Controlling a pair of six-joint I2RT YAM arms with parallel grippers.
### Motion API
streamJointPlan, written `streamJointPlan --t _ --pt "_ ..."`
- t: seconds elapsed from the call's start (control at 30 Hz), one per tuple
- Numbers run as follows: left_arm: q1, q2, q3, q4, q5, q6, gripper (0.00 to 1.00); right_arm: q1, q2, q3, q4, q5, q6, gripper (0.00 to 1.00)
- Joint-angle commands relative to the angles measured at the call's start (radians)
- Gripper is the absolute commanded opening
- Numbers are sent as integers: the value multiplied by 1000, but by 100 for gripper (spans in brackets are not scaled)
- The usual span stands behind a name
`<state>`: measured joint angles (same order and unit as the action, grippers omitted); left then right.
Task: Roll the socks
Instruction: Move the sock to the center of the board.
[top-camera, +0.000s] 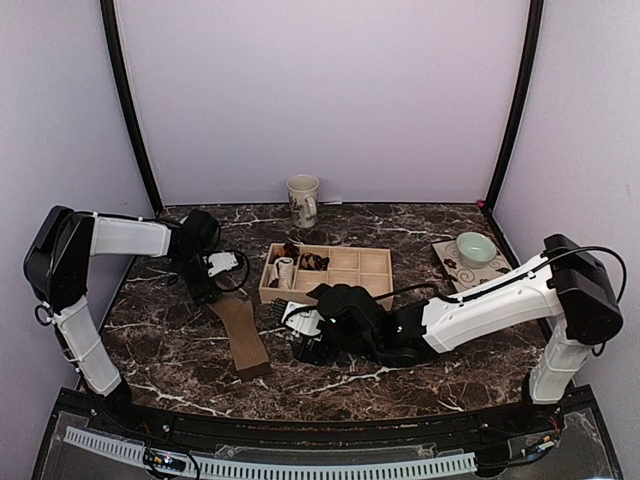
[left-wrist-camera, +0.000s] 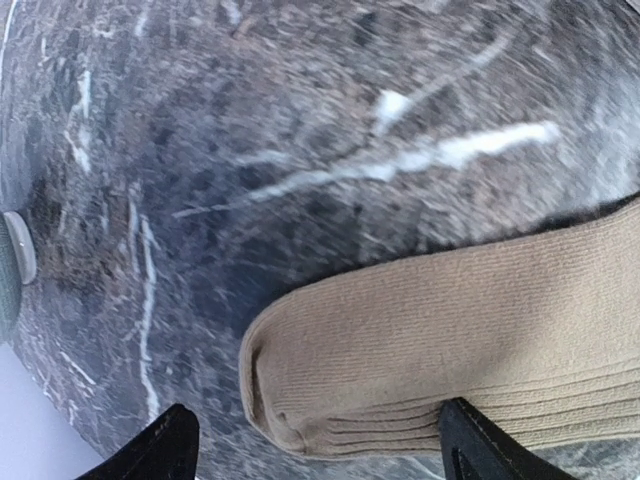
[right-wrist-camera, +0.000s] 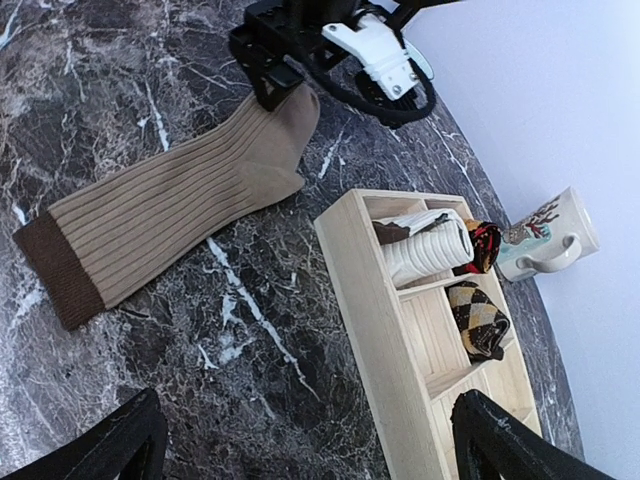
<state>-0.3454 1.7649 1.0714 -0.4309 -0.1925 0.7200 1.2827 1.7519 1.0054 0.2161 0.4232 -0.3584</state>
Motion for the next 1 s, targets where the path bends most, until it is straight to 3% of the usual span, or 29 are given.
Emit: streamJointPlan --t 0.0,0.2,0.3,0.7,0.87,0.97 --pt "-5 35 38 14 -52 6 86 23 41 -1 10 5 -62 100" --pt "-27 -49 49 -38 19 4 89 23 116 118 -48 -153 -77 99" --pt "-27 -126 44 -93 91 5 91 23 166 191 -73 -231 -114 91" --pt "-21 -347 -74 -190 208 7 97 25 318 337 -136 -445 -184 76" --pt "85 -426 -149 -220 320 -5 97 -12 324 297 -86 -547 -92 68" --pt "119 -461 -205 -223 292 40 97 -14 345 303 -89 -553 -98 65"
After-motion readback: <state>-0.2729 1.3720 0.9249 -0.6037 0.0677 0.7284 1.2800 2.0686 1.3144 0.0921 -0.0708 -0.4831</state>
